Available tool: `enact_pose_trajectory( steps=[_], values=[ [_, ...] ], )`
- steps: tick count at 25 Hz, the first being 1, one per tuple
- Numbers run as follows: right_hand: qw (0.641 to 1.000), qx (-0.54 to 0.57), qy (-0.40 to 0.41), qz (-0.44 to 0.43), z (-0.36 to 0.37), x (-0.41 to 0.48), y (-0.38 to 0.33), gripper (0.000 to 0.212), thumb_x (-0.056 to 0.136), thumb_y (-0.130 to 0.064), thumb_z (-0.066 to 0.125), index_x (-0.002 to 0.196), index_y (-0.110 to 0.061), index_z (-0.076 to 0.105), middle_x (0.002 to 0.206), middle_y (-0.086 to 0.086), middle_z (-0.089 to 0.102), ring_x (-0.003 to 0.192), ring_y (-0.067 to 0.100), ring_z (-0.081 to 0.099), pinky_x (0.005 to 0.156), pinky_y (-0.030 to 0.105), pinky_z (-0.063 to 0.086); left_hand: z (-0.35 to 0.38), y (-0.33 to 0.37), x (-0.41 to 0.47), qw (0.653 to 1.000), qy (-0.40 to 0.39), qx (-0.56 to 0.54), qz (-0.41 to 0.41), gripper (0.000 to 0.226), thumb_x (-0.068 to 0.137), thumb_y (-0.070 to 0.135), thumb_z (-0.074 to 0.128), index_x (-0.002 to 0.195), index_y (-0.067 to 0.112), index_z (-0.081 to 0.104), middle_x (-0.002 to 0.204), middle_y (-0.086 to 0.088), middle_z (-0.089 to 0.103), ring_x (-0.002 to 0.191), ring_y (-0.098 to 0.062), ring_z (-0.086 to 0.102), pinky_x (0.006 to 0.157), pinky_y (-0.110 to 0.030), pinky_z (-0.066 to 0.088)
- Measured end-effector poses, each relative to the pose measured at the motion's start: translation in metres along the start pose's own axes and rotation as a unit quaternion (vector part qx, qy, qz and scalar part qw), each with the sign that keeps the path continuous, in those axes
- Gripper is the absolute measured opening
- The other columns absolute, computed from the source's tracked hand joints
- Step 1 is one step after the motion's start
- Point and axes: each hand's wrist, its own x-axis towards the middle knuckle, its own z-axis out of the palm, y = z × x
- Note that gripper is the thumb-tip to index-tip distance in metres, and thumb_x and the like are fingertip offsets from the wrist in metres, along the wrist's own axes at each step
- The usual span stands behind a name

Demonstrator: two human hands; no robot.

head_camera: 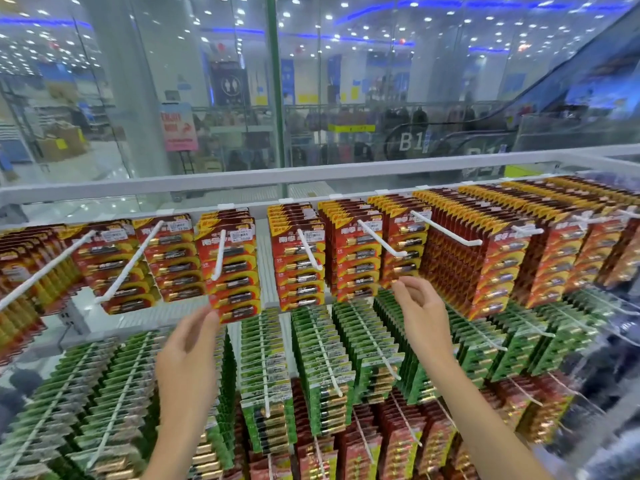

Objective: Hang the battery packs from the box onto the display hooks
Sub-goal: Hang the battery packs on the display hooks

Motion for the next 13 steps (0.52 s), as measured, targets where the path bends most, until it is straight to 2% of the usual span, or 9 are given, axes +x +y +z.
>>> enact_pose_trajectory(
  steps=[4,8,10,11,13],
  values=[
    [0.998,0.004,0.019,0.055,-0.050,-0.055,0.031,0.020,0.102,-0.043,0.060,0.118,-0.033,0.065,0.112,-0.020,0.067,0.101,-0.009,0.062,0.086,0.020,0.046,0.030,-0.014,-0.061,0.984,-0.104,-0.072,-0.123,0.021,0.096,0.037,0.063,0.109,0.026,0.074,0.107,0.004,0.079,0.106,-0.023,0.073,0.102,-0.046,0.053],
    [0.984,-0.030,0.122,0.125,-0.113,-0.119,0.086,0.012,0.100,-0.038,0.064,0.108,-0.031,0.070,0.097,-0.017,0.074,0.093,-0.003,0.067,0.082,0.019,0.049,0.084,-0.054,-0.110,0.945,-0.252,-0.081,-0.192,0.019,0.098,0.026,0.063,0.105,0.016,0.077,0.096,0.001,0.081,0.093,-0.024,0.077,0.093,-0.040,0.054],
    [0.972,-0.058,0.166,0.155,-0.151,-0.151,0.111,0.020,0.097,-0.046,0.065,0.105,-0.029,0.072,0.096,-0.017,0.075,0.093,0.003,0.068,0.084,0.026,0.050,0.116,-0.078,-0.144,0.920,-0.330,-0.045,-0.208,0.018,0.098,0.027,0.062,0.099,0.021,0.080,0.097,0.002,0.081,0.092,-0.021,0.077,0.087,-0.034,0.056],
    [0.965,-0.066,0.188,0.173,-0.170,-0.166,0.120,0.019,0.097,-0.045,0.065,0.103,-0.029,0.072,0.093,-0.017,0.074,0.090,0.004,0.067,0.083,0.028,0.049,0.129,-0.093,-0.157,0.910,-0.364,-0.030,-0.198,0.020,0.098,0.028,0.063,0.094,0.026,0.082,0.097,0.001,0.081,0.087,-0.016,0.077,0.078,-0.027,0.058],
    [0.947,-0.065,0.235,0.207,-0.204,-0.191,0.133,0.009,0.101,-0.032,0.064,0.100,-0.028,0.072,0.089,-0.016,0.073,0.086,0.004,0.065,0.078,0.024,0.046,0.155,-0.114,-0.181,0.879,-0.439,0.035,-0.180,0.029,0.098,0.026,0.065,0.086,0.047,0.081,0.099,-0.002,0.080,0.074,-0.003,0.074,0.064,-0.014,0.056]
  ],
)
